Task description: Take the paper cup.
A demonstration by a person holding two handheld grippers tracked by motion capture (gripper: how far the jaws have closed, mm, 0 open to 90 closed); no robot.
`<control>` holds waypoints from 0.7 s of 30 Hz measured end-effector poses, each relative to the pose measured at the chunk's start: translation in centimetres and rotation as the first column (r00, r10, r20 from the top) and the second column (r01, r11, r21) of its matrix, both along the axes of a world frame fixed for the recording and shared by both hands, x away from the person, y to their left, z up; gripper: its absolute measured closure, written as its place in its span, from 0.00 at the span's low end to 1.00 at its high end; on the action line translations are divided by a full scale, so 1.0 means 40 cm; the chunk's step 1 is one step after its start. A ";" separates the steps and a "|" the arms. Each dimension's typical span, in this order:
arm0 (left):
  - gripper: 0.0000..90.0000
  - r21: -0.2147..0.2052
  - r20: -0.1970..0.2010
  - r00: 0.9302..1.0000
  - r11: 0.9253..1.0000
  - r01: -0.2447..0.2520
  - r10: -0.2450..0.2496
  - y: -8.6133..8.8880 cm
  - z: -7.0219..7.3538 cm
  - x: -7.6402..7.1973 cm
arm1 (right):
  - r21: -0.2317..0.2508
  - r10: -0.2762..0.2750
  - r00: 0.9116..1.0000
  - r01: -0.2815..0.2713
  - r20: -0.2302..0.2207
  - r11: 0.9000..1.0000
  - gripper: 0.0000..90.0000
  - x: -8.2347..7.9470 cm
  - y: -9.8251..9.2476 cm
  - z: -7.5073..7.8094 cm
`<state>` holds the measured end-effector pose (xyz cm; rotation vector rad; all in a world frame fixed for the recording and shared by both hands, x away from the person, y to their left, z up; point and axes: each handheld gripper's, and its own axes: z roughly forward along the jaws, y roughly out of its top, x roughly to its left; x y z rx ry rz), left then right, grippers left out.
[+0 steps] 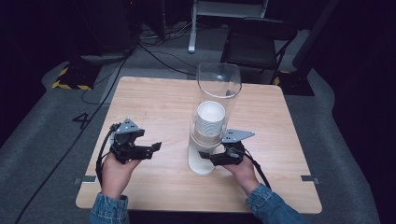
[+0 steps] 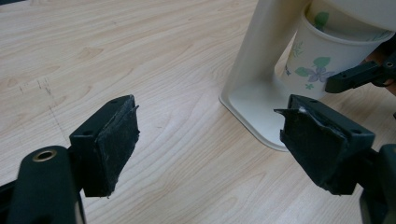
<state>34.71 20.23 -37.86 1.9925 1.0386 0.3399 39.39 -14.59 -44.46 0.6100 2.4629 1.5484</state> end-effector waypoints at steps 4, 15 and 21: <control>0.21 -0.009 -0.006 1.000 1.000 -0.005 0.005 -0.001 -0.001 -0.001 | -0.018 -0.002 1.000 0.002 0.004 1.000 0.37 0.000 -0.001 -0.016; 0.21 -0.005 -0.006 1.000 1.000 -0.001 0.001 -0.001 -0.004 0.002 | -0.056 0.000 1.000 0.002 0.028 0.998 0.37 -0.006 -0.003 -0.042; 0.21 -0.011 -0.010 1.000 1.000 -0.002 0.001 0.002 -0.005 0.006 | -0.081 0.003 1.000 -0.002 0.013 0.997 0.37 -0.012 -0.004 -0.050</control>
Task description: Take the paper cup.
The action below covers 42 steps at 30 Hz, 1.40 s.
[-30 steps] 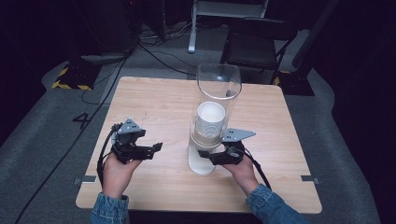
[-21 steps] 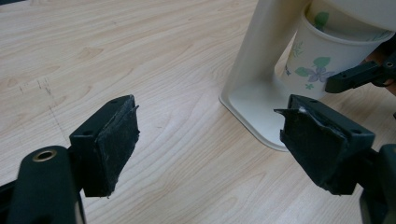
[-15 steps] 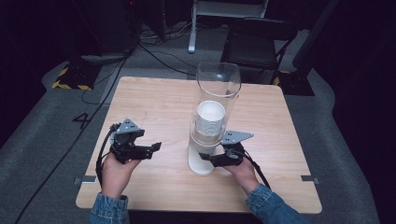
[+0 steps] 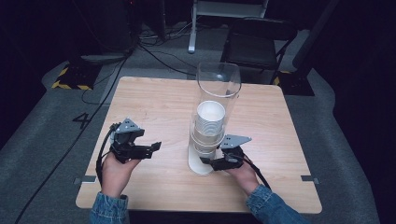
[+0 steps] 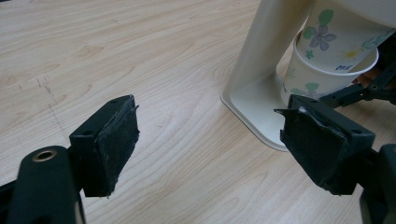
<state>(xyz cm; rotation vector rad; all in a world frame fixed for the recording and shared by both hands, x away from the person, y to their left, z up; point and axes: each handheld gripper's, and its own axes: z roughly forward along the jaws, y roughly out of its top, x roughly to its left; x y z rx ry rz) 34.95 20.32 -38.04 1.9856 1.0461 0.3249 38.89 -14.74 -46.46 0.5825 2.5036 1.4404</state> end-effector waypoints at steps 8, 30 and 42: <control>0.21 0.000 0.000 1.000 1.000 0.003 -0.003 -0.001 -0.002 0.005 | -0.035 -0.007 1.000 0.006 -0.020 0.999 0.37 -0.005 -0.009 -0.010; 0.21 -0.007 -0.014 1.000 1.000 0.020 -0.020 -0.009 -0.003 0.029 | -0.168 -0.062 0.998 0.059 -0.008 0.984 0.36 -0.005 -0.077 0.005; 0.21 -0.001 -0.012 1.000 1.000 0.019 -0.019 -0.010 -0.003 0.030 | -0.155 -0.169 0.985 0.170 0.016 0.973 0.36 0.026 -0.152 0.038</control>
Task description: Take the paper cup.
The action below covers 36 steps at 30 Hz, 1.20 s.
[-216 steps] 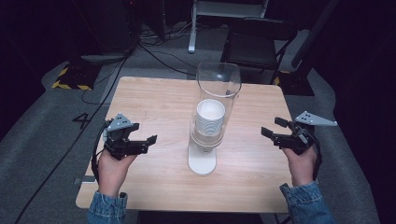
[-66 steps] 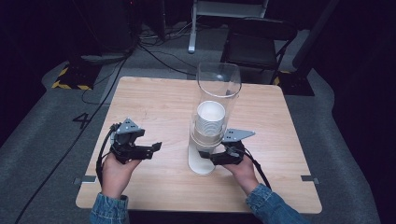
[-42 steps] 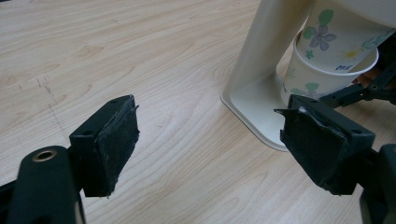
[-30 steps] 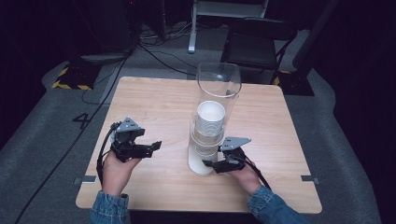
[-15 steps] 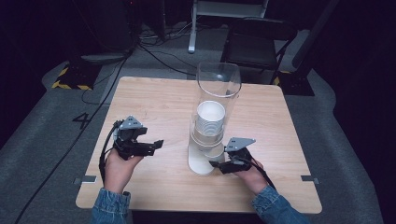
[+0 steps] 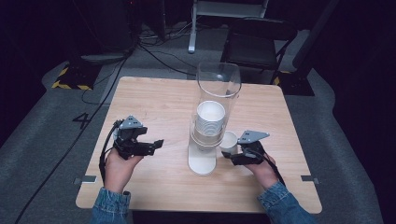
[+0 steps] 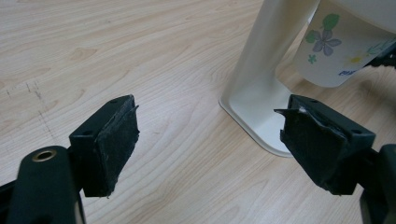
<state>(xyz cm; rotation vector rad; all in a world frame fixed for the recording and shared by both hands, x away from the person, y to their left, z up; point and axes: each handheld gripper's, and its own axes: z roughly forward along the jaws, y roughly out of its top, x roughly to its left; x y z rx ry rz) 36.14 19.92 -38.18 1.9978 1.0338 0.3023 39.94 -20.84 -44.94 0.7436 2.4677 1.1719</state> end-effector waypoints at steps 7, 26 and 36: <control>0.21 0.000 -0.005 1.000 1.000 0.002 -0.002 -0.005 -0.002 0.000 | 0.088 -0.076 0.997 0.074 0.019 0.993 0.36 0.015 -0.061 0.035; 0.21 0.006 -0.007 1.000 1.000 0.001 -0.001 -0.006 -0.007 -0.002 | 0.194 -0.315 0.949 0.310 -0.003 0.931 0.35 0.048 -0.170 0.049; 0.21 0.007 -0.014 1.000 1.000 0.000 0.000 -0.007 -0.010 -0.008 | 0.137 -0.360 0.933 0.360 -0.029 0.923 0.35 0.074 -0.178 0.012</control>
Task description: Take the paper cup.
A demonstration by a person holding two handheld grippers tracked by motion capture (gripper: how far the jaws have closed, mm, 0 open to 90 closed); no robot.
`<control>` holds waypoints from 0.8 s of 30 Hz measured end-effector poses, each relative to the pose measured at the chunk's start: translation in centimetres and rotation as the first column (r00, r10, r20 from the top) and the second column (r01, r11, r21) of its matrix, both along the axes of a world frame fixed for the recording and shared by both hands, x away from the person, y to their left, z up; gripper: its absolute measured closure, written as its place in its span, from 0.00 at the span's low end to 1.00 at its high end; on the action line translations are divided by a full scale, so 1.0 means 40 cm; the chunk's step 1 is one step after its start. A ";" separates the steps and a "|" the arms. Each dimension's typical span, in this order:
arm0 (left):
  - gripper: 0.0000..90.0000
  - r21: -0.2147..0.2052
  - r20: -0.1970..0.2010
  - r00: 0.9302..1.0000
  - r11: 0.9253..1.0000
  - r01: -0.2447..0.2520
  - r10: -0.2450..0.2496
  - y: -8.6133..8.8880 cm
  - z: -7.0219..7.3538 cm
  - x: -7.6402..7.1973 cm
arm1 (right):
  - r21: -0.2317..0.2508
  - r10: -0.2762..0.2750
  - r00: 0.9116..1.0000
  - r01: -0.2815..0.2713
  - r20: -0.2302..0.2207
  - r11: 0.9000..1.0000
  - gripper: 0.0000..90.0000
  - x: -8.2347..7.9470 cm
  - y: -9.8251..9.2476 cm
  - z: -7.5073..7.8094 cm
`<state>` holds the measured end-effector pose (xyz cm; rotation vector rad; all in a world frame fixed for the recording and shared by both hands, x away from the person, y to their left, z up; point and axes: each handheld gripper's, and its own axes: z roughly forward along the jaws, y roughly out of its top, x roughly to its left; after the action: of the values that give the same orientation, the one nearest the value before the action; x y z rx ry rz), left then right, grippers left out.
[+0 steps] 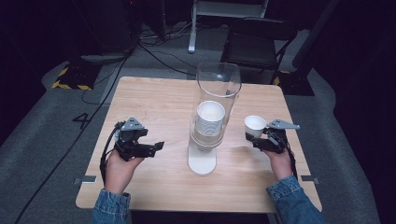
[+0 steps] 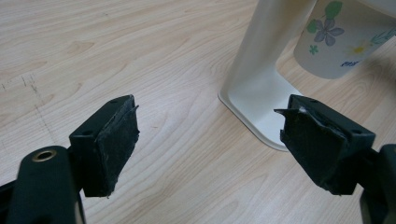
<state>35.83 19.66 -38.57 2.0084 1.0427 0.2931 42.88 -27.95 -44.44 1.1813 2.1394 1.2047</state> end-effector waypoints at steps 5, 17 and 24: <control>0.21 -0.016 -0.003 1.000 1.000 -0.010 0.010 0.006 -0.004 -0.004 | -0.001 -0.016 1.000 0.016 -0.023 1.000 0.35 0.021 -0.003 -0.031; 0.20 -0.017 -0.005 1.000 1.000 -0.023 0.023 0.013 -0.010 -0.010 | -0.029 -0.050 0.998 0.049 -0.029 0.998 0.35 0.046 0.002 -0.069; 0.20 0.009 -0.018 1.000 1.000 -0.017 0.017 0.011 -0.012 -0.007 | -0.039 -0.051 0.998 0.049 -0.045 0.998 0.34 0.049 0.001 -0.078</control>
<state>35.54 20.10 -39.04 2.0142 1.0721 0.2891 44.85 -27.90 -47.57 1.2506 2.1432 1.1213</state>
